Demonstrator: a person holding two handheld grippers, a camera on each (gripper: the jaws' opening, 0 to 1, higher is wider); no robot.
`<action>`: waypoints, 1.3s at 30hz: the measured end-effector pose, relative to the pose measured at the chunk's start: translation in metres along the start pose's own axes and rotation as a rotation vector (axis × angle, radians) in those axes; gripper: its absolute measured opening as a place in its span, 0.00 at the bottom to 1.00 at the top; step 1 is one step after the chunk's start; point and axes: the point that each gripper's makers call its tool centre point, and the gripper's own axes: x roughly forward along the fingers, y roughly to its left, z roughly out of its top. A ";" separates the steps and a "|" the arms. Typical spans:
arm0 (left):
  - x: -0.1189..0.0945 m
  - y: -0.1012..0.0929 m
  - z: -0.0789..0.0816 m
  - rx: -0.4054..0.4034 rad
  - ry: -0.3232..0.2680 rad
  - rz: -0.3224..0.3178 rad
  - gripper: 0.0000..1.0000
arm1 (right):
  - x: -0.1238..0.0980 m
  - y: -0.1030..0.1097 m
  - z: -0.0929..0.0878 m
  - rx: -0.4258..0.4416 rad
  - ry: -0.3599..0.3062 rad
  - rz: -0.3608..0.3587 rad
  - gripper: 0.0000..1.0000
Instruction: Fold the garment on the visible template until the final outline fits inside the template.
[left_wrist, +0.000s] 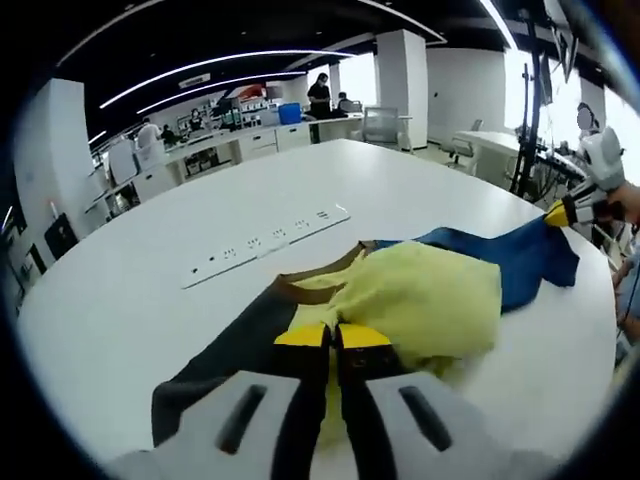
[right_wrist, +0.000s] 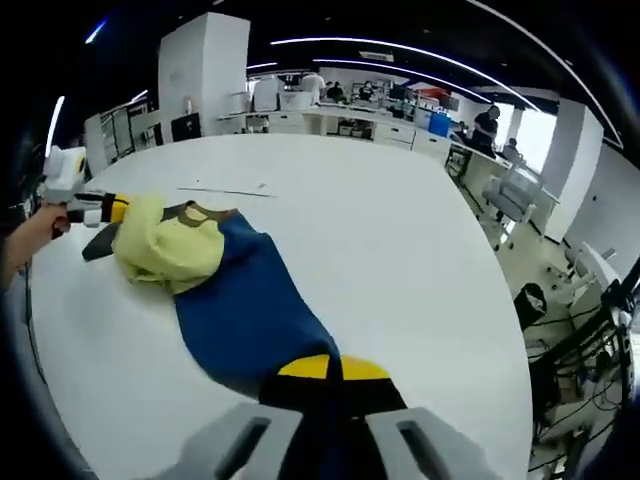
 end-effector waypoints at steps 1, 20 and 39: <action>0.005 0.002 -0.002 -0.002 0.004 0.002 0.00 | 0.003 -0.003 -0.001 -0.004 0.007 -0.004 0.00; 0.040 0.021 -0.027 0.013 0.080 0.074 0.03 | 0.045 -0.032 -0.024 -0.035 0.073 -0.055 0.00; -0.025 0.036 -0.013 0.016 0.023 0.049 0.47 | 0.027 0.023 0.023 0.188 -0.125 0.098 0.38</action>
